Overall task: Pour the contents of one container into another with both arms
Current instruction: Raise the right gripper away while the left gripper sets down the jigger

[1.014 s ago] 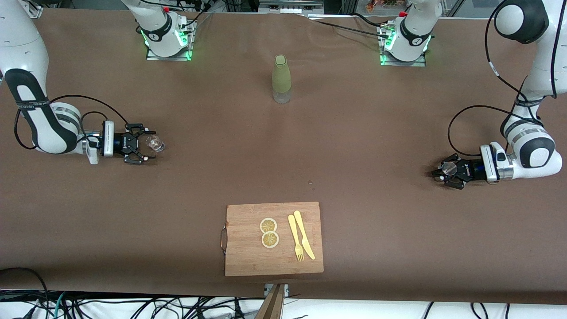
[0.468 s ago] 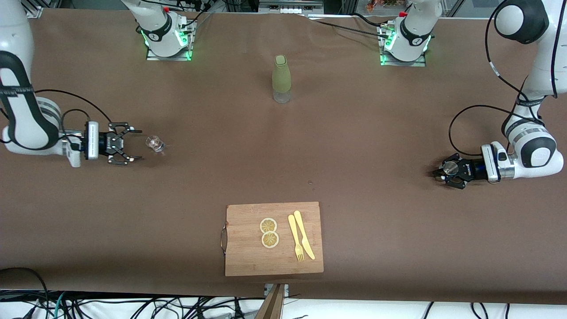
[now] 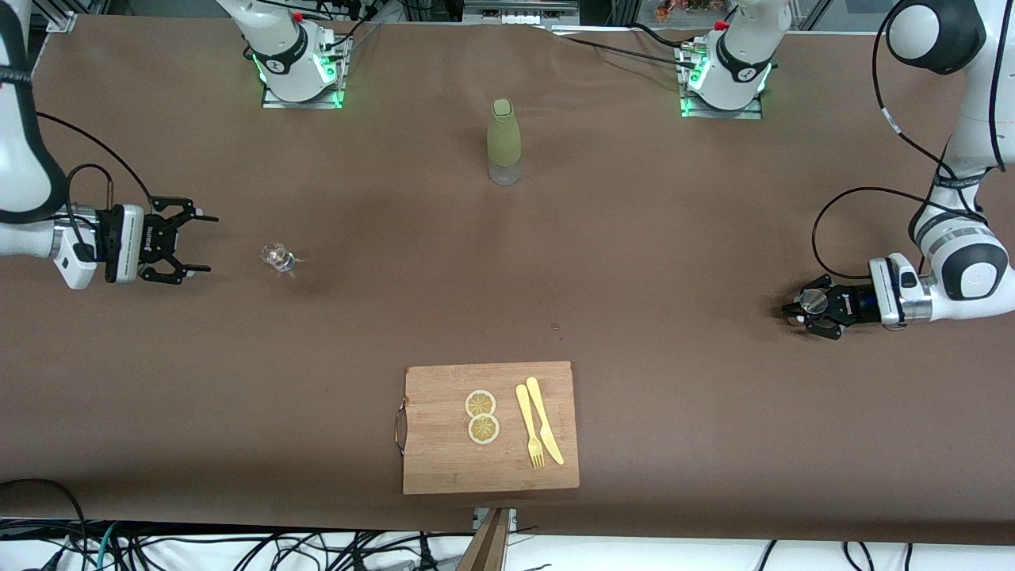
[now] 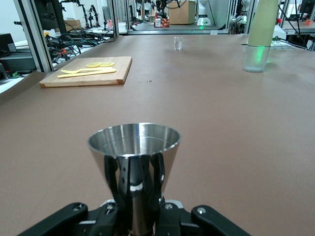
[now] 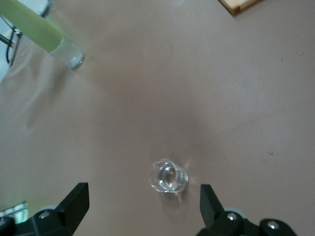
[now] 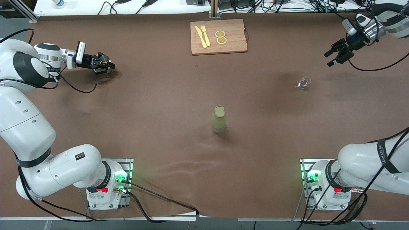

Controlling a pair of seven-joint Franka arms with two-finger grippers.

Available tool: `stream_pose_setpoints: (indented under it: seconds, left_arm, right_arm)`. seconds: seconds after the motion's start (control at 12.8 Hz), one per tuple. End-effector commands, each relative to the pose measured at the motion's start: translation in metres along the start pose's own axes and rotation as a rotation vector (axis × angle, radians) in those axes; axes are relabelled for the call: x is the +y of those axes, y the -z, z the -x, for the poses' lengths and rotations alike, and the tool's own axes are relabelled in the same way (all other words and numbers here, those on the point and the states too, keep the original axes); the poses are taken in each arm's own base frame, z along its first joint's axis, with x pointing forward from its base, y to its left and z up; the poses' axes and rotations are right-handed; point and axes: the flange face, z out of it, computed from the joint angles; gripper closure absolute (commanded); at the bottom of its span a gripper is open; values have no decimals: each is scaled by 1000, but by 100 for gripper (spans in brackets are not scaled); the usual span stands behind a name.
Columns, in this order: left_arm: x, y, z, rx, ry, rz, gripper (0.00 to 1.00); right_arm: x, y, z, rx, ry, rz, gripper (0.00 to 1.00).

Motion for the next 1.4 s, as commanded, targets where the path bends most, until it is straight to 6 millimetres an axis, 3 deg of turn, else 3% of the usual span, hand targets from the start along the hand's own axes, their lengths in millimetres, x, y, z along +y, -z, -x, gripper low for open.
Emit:
stream_pose_setpoints:
  seconds: [0.0, 0.31, 0.47, 0.62, 0.86, 0.94, 1.01, 1.17, 1.33]
  left_arm:
    - [3, 4, -1, -21, -10, 19, 86]
    - [4, 1, 3, -18, -4, 22, 82]
    - [4, 1, 4, -26, -3, 19, 73]
    - [4, 1, 4, -30, -2, 16, 62]
    - [3, 1, 4, -31, 5, 12, 43]
    - [3, 2, 4, -34, 7, 11, 17]
    - [2, 3, 6, -49, 6, 3, 0]
    - [0, 8, 3, -69, -3, -6, 0]
    - [-5, 24, -1, -143, -26, -18, 0]
  right_arm:
    - [-30, 16, -51, -125, -119, 106, 0]
    - [-73, 8, -139, -311, -361, 300, 0]
    - [-87, 15, -170, -330, -501, 394, 0]
    - [-117, 20, -191, -304, -728, 480, 0]
    - [-148, 33, -204, -263, -994, 561, 0]
    - [-162, 45, -208, -247, -1058, 578, 0]
    - [-172, 58, -206, -260, -1085, 578, 0]
    - [-175, 84, -189, -260, -1139, 569, 0]
    - [-181, 93, -191, -243, -1143, 588, 0]
